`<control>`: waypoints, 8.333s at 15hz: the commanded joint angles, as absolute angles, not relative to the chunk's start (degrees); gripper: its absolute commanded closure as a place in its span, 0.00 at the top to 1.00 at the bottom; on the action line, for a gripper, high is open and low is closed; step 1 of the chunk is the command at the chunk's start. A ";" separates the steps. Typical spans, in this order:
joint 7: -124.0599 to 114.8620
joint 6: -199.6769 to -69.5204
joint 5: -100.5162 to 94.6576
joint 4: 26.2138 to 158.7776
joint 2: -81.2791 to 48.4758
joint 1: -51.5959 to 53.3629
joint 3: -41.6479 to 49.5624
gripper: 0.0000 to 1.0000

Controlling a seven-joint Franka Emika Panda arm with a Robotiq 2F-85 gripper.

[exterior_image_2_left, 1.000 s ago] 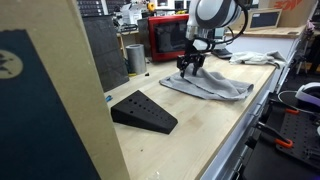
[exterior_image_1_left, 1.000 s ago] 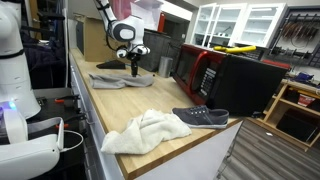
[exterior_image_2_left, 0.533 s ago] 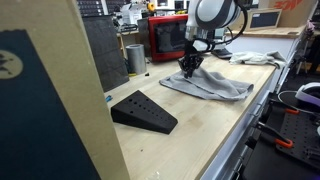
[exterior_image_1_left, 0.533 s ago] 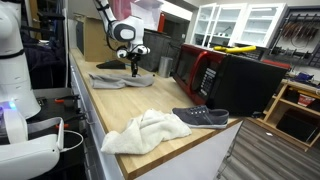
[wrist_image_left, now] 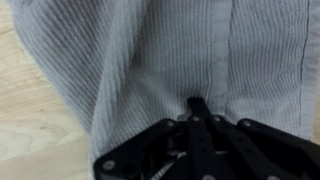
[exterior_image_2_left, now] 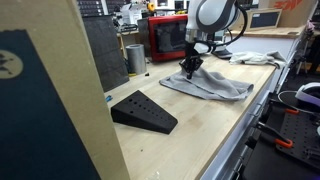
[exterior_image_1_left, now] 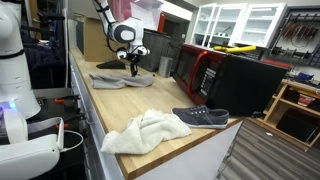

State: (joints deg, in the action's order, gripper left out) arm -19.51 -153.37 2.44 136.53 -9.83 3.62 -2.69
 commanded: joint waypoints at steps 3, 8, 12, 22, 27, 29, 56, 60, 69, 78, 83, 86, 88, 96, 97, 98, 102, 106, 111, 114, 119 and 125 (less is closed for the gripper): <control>-20.42 -153.73 -0.76 137.46 -6.48 5.42 -1.92 0.32; -21.03 -153.69 -4.52 136.83 -7.46 5.37 -1.29 0.69; -20.54 -154.09 -5.31 136.87 -8.59 5.17 -0.64 0.40; -19.64 -154.17 -3.47 137.66 -8.80 5.54 -1.08 0.00; -19.26 -153.92 -1.71 137.52 -8.49 5.81 -2.12 0.27; -19.52 -153.95 -1.21 137.34 -8.85 6.19 -2.72 0.41; -23.84 -152.92 -10.86 139.30 -4.24 8.22 -0.71 0.01; -26.23 -152.72 -16.26 138.97 -1.74 8.02 -1.53 0.01; -26.44 -151.36 -20.06 138.75 -1.33 8.59 -4.90 0.07; -27.39 -151.60 -21.30 137.29 -2.01 9.74 -6.11 0.28; -26.03 -152.08 -21.43 135.98 -2.69 8.57 -5.17 0.65; -25.47 -152.51 -20.73 135.05 -3.56 7.71 -4.40 0.86; -25.34 -152.72 -20.16 134.54 -4.06 7.17 -3.84 0.99; -25.90 -154.38 -19.26 131.50 -9.17 6.61 -1.62 1.00; -25.94 -154.71 -19.24 131.04 -9.90 6.79 -1.34 1.00; -26.10 -155.06 -19.39 130.59 -10.61 7.03 -1.00 1.00; -26.02 -155.98 -19.48 128.90 -12.80 7.77 0.21 1.00; -25.81 -156.45 -18.51 127.76 -14.00 8.38 0.92 1.00; -25.34 -156.77 -17.69 127.79 -14.39 8.63 1.11 0.72; -24.99 -157.31 -16.63 128.09 -14.56 8.64 0.86 0.56; -24.34 -158.38 -13.23 128.59 -14.66 8.84 0.46 0.17; -26.08 -158.94 -12.40 130.40 -12.01 10.00 1.08 0.00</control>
